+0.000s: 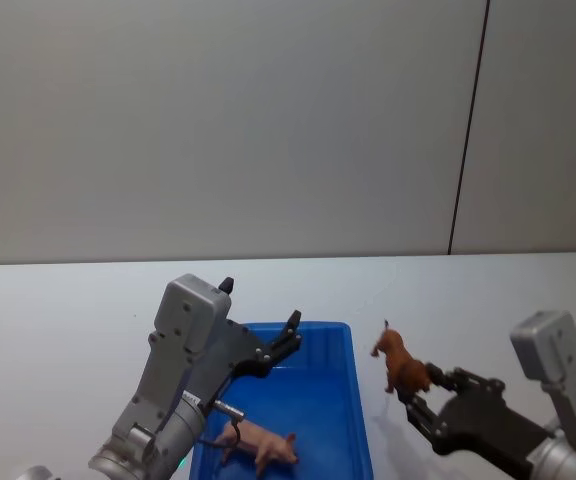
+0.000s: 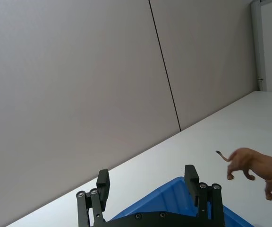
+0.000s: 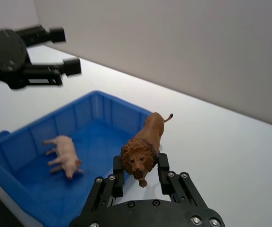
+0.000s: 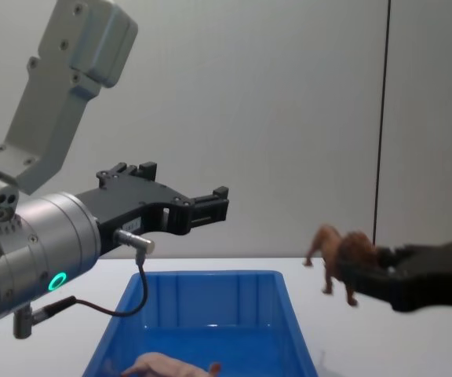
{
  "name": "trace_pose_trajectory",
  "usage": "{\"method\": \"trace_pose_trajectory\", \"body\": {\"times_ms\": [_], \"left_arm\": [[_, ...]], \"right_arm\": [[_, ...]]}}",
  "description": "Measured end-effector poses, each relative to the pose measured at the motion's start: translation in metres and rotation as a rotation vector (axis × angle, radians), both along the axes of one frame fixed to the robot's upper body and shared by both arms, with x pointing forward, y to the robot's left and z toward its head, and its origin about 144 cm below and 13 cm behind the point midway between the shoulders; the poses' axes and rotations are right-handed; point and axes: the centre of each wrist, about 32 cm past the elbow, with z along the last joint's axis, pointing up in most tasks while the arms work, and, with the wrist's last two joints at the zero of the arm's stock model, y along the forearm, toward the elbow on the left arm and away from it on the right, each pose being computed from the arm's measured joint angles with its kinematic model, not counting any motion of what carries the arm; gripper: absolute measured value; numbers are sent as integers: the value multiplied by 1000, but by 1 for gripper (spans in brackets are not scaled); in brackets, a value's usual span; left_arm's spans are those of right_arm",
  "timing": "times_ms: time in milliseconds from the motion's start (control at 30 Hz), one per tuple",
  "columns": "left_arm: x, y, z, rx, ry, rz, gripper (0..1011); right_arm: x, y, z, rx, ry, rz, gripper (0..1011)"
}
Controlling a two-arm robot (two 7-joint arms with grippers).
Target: Pick up the two dolls from the table and place them into the box.
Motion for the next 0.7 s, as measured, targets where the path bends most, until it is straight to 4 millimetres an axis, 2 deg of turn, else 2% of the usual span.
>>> {"method": "trace_pose_trajectory", "body": {"times_ms": [267, 500, 567, 600, 700], "left_arm": [[0, 0, 0, 0, 0, 0, 1001], [0, 0, 0, 0, 0, 0, 1001], [0, 0, 0, 0, 0, 0, 1001], [0, 0, 0, 0, 0, 0, 1001], [0, 0, 0, 0, 0, 0, 1001]], "right_arm": [[13, 18, 16, 32, -8, 54, 411], [23, 32, 19, 44, 25, 91, 429], [26, 36, 19, 48, 39, 102, 460], [27, 38, 19, 49, 43, 107, 519], [31, 42, 19, 53, 65, 122, 615]]}}
